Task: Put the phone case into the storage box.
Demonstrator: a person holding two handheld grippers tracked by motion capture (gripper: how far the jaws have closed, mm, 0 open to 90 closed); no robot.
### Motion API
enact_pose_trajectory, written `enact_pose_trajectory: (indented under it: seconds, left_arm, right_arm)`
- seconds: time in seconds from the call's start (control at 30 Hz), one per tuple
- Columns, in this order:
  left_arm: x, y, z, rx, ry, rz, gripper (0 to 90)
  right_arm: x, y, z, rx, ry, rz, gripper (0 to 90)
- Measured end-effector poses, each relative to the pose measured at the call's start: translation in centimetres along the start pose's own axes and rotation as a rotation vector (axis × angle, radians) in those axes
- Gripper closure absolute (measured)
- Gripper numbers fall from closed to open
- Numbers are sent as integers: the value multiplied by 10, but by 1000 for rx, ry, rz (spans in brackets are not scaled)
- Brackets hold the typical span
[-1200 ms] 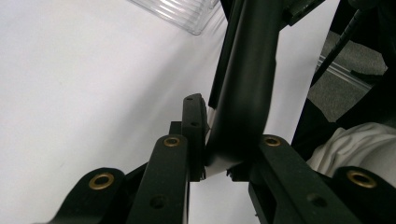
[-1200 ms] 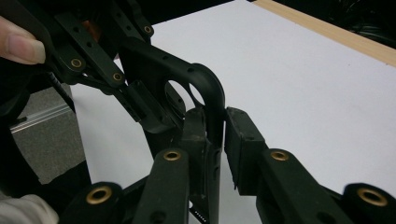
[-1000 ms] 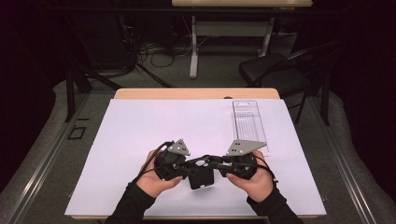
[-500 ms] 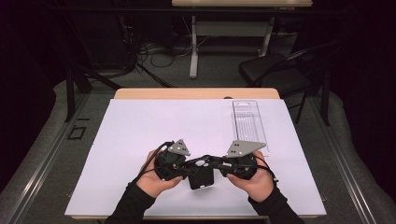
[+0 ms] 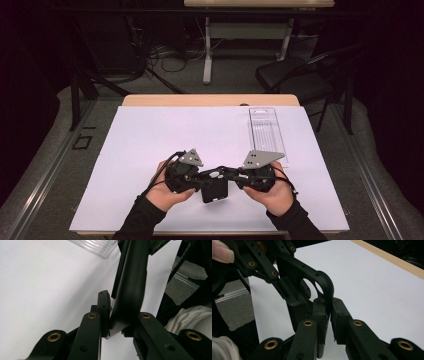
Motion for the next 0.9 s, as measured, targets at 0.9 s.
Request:
enact_pose_trajectory:
  seconds: [0.9]
  left_arm:
    - [0,1,0,-21,-30,-18,802]
  right_arm:
    - [-1,0,-1,-6,11,-1,837]
Point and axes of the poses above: each handheld gripper's, and its own axes: z roughly forward along the jaws, y roughly out of its top, x roughly to its left, the point moved 7 cm from there along z, roughly forward along the jaws, and after that the axes turned 3 degrees about -z, right-handed, at the moved point
